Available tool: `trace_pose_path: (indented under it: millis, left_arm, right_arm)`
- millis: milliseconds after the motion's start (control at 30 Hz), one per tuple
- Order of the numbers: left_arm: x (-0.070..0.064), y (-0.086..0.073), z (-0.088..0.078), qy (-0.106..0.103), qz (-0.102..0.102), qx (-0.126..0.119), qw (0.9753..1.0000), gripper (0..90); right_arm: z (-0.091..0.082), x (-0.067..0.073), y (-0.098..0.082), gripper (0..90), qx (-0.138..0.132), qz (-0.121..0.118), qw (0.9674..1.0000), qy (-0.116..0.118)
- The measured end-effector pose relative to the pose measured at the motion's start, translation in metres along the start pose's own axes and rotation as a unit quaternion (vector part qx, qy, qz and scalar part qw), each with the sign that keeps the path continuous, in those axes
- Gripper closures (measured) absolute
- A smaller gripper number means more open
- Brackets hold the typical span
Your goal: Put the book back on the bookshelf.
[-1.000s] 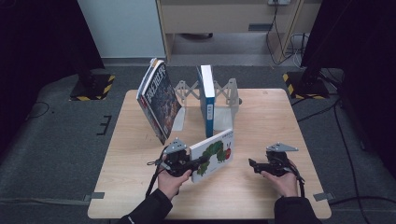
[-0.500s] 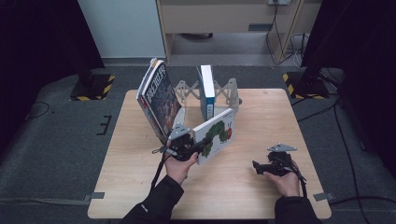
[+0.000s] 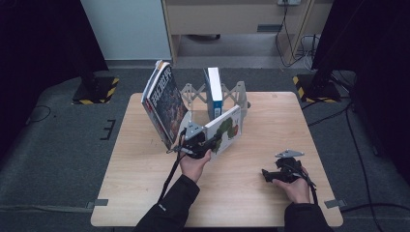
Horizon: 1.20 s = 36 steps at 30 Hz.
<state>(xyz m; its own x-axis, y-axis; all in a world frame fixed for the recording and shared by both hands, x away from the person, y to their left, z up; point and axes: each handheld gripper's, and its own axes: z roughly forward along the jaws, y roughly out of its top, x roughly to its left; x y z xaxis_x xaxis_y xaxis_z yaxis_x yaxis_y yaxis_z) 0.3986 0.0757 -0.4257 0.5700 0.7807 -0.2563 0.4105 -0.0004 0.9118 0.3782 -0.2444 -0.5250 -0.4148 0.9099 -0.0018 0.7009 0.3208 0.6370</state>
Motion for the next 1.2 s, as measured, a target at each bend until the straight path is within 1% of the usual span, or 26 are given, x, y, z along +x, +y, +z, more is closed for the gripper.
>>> trace_pose_path:
  millis: [100, 233, 300, 500, 600, 700, 1033, 1200]
  left_arm:
    - [-0.001, 0.000, 0.005, 0.007, 0.004, -0.003, 1.0000, 74.3]
    - [-0.004, 0.000, 0.012, 0.022, 0.006, -0.008, 0.9997, 74.3]
    - [-0.005, 0.000, 0.017, 0.028, 0.002, -0.011, 0.9995, 74.3]
    - [-0.010, 0.000, 0.029, 0.044, 0.017, -0.013, 0.9988, 74.3]
    - [-0.010, 0.000, 0.034, 0.046, 0.012, -0.015, 0.9987, 74.3]
    - [-0.009, 0.000, 0.039, 0.051, 0.014, -0.014, 0.9985, 74.3]
    - [-0.005, -0.003, 0.051, 0.059, 0.000, -0.011, 0.9982, 74.3]
    - [-0.006, -0.005, 0.056, 0.066, 0.006, -0.009, 0.9977, 74.2]
  right_arm:
    - [0.001, 0.000, -0.001, 7.1, 0.005, -0.001, 1.0000, -0.001]
    - [0.002, 0.000, -0.001, 7.1, 0.009, -0.002, 1.0000, -0.001]
    - [0.003, 0.000, -0.002, 6.8, 0.010, -0.003, 0.9999, -0.002]
    - [0.003, 0.000, -0.002, 6.4, 0.010, -0.001, 0.9999, 0.002]
    - [0.004, 0.000, -0.002, 6.1, 0.009, -0.001, 1.0000, 0.003]
    - [0.004, 0.000, -0.002, 5.3, 0.007, 0.001, 1.0000, 0.003]
    - [0.005, 0.001, -0.004, 4.1, -0.001, 0.002, 1.0000, 0.003]
    - [0.005, 0.001, -0.004, 4.1, -0.003, -0.001, 1.0000, 0.003]
